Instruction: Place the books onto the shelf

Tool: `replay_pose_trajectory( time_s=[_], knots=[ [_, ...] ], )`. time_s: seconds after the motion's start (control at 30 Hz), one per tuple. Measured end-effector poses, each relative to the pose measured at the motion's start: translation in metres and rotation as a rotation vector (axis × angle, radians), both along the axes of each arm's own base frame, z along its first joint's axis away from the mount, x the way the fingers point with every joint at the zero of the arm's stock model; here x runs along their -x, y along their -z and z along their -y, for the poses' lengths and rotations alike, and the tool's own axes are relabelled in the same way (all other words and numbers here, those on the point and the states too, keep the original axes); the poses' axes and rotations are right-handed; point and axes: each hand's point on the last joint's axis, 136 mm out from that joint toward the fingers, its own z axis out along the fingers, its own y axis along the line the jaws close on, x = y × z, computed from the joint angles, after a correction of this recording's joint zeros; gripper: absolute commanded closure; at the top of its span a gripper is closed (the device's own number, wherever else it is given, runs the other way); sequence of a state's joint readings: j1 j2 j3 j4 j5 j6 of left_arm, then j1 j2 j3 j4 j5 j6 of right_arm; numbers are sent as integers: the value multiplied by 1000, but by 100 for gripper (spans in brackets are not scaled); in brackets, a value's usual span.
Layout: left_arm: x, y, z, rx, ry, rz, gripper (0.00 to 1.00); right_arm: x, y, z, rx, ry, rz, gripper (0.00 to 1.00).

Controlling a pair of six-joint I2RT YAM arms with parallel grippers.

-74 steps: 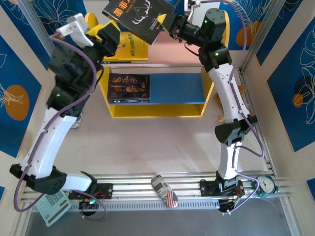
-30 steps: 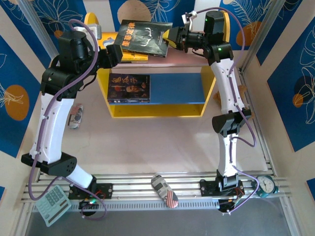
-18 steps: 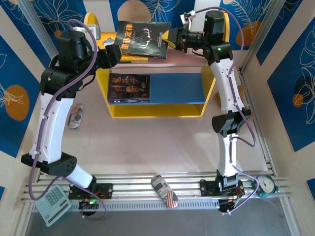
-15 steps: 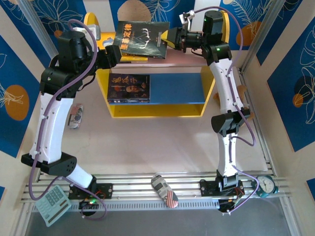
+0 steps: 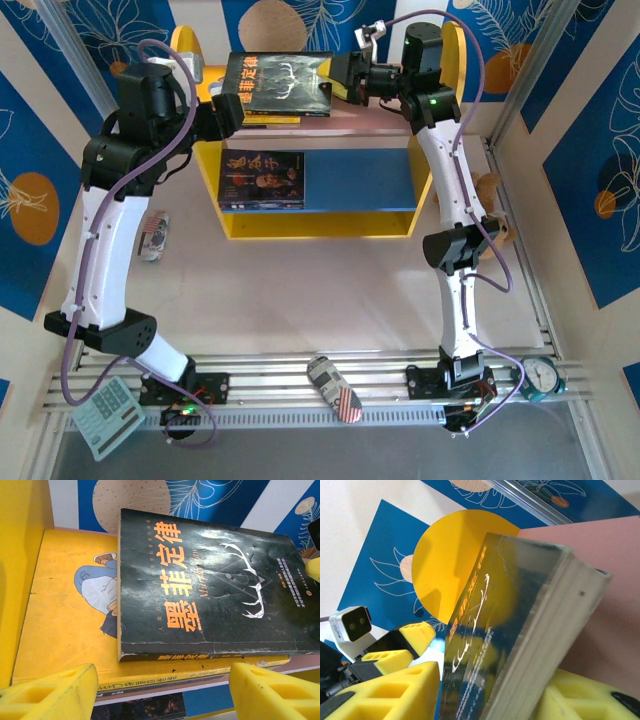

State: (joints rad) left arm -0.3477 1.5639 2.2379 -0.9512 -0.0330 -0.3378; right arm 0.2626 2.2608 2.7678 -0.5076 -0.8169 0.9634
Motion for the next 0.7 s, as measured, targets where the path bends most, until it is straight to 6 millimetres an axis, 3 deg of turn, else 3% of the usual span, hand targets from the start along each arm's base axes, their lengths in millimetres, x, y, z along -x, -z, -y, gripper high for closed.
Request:
replay_pose_trajectory(
  time_s=[0.3,0.7],
  knots=[
    [-1,0,-2,1,-4,-1,29,-6,1,31,64,105,31,43],
    [-11,13,0,-7,-2,-37,29,20,7,30,147,112,48,44]
  ],
)
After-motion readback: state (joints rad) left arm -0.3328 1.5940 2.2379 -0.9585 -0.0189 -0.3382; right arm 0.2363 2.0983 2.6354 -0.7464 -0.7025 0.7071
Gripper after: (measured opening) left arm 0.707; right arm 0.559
